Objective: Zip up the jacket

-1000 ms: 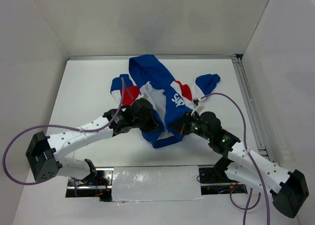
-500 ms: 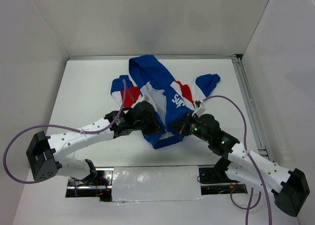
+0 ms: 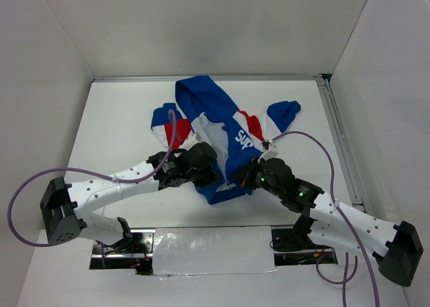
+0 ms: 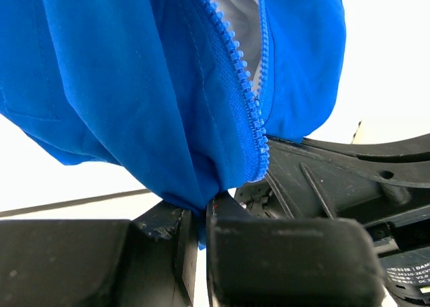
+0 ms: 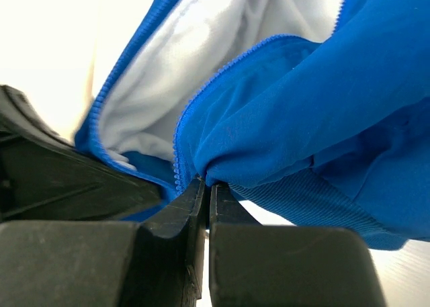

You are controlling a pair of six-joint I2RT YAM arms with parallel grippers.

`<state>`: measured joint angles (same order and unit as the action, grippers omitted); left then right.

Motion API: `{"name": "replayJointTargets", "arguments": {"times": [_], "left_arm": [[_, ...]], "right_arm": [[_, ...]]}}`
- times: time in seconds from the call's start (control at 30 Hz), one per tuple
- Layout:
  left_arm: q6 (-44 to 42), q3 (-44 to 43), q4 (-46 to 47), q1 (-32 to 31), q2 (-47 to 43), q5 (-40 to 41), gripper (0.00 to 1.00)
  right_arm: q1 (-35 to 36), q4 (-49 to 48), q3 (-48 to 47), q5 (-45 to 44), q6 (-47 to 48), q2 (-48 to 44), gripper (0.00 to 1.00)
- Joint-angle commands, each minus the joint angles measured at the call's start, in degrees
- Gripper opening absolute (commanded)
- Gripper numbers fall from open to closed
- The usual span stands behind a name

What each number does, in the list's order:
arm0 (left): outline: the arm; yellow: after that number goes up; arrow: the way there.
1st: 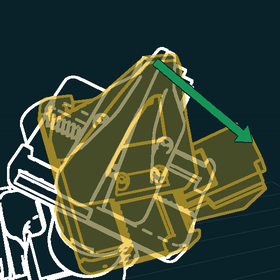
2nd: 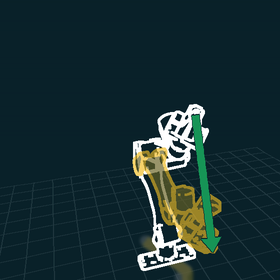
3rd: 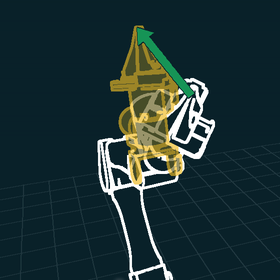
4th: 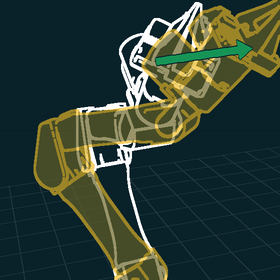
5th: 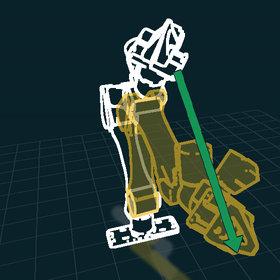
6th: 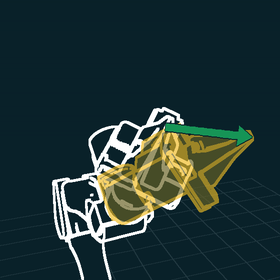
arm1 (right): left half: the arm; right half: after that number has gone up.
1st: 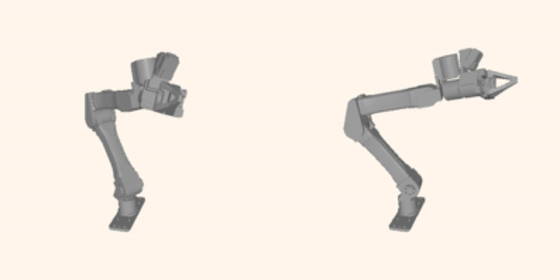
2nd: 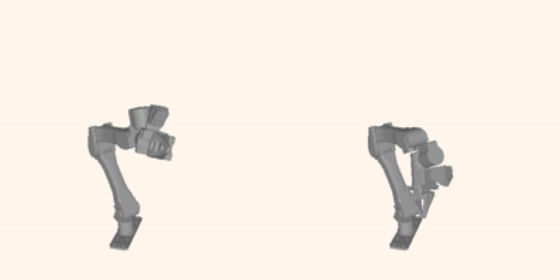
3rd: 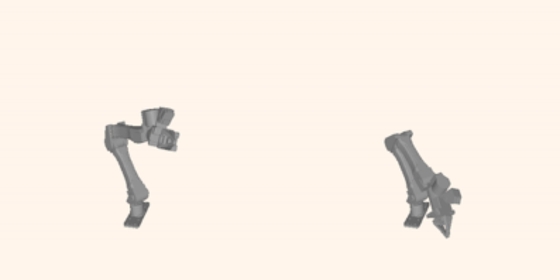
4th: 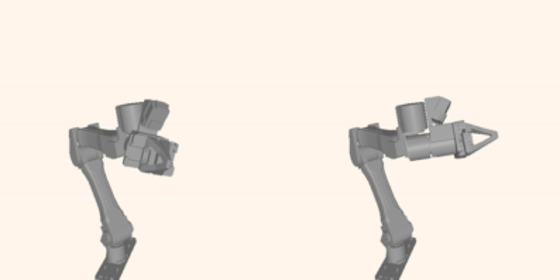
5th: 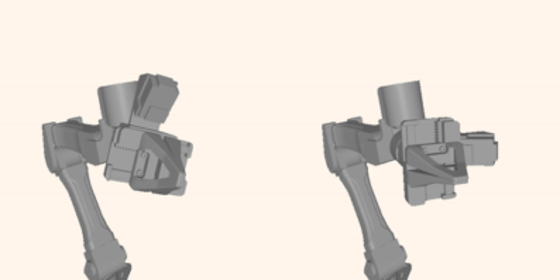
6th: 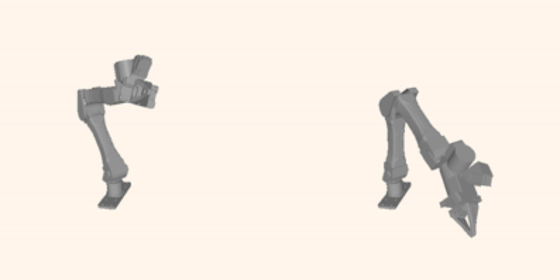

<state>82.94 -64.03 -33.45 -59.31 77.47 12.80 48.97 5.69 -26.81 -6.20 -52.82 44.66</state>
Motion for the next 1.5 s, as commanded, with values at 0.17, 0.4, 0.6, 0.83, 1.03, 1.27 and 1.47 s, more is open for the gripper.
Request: {"name": "replayJointTargets", "arguments": {"times": [0.17, 0.4, 0.6, 0.83, 1.03, 1.27, 1.47], "left_arm": [[2.7, 3.3, -5.2, 2.0, -1.5, 2.9, 0.00], [-4.3, 12.3, 4.8, 2.4, 0.2, -5.5, 0.00], [-6.2, 14.2, 7.5, 2.3, 3.6, -8.5, 0.00], [-6.1, 15.2, 8.4, 1.8, 3.6, -9.1, 0.00], [-4.5, 16.6, 7.2, 1.7, 2.1, -8.9, 0.00], [-3.8, 19.6, 7.0, 1.7, -2.3, -8.6, 0.00], [-4.0, 20.2, 6.6, 1.7, -3.6, -8.4, 0.00]], "right_arm": [[0.5, 12.9, -3.4, -4.4, 5.0, 2.9, 0.00], [3.1, 13.4, 0.4, -3.3, 4.1, 10.5, 0.03], [6.5, 14.9, -0.9, -5.8, 4.3, 12.5, 0.34], [10.4, 17.7, -1.4, -6.5, 1.2, 11.2, 0.66], [17.5, 19.4, -5.0, -11.0, -3.1, 13.2, 0.66], [22.4, 27.5, -13.6, -24.0, -17.9, 23.9, 0.66], [22.2, 34.4, -19.2, -26.2, -23.3, 34.3, 0.65]]}}
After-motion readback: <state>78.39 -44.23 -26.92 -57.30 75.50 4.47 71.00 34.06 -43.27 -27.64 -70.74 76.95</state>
